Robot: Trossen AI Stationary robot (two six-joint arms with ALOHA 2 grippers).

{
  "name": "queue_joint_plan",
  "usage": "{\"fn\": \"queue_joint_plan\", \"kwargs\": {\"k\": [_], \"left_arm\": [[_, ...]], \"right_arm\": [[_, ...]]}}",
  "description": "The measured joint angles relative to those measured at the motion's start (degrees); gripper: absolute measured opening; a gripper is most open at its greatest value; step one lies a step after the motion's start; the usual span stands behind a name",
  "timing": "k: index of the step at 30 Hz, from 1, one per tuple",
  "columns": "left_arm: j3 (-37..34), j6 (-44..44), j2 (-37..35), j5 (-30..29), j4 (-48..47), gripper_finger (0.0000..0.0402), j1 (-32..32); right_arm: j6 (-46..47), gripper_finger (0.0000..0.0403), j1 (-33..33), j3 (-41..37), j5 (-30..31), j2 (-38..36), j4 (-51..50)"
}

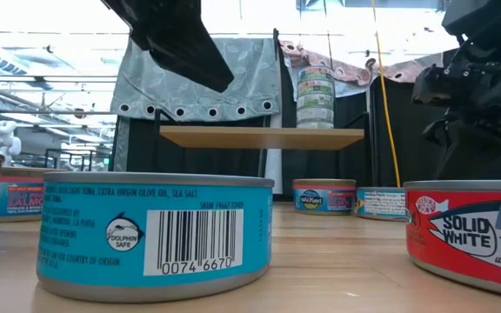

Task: Stack canned seafood by type on shelf
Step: Put the blue tuna can on the shelf

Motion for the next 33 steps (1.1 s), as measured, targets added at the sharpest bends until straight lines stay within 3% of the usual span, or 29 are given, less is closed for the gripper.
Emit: {"fn": "queue_joint_plan", "kwargs": {"k": [5,27,33], "left_arm": [[-0.02,1.45,0.0,0.0,1.86,0.0237,0.23],[-0.02,4.38,0.04,1.74,4.47,0.0237,1.23],[-0.02,9.46,0.07,2.09,8.95,0.0237,1.53]], "right_arm": [[-1.09,0.0001,0.02,3.16,0.11,-0.37,-1.03],[-0.76,0.0,0.0,3.55,1.12,6.03,-1.31],[0.6,0.0,0.0,3.43,0.01,6.09,-3.53]]}}
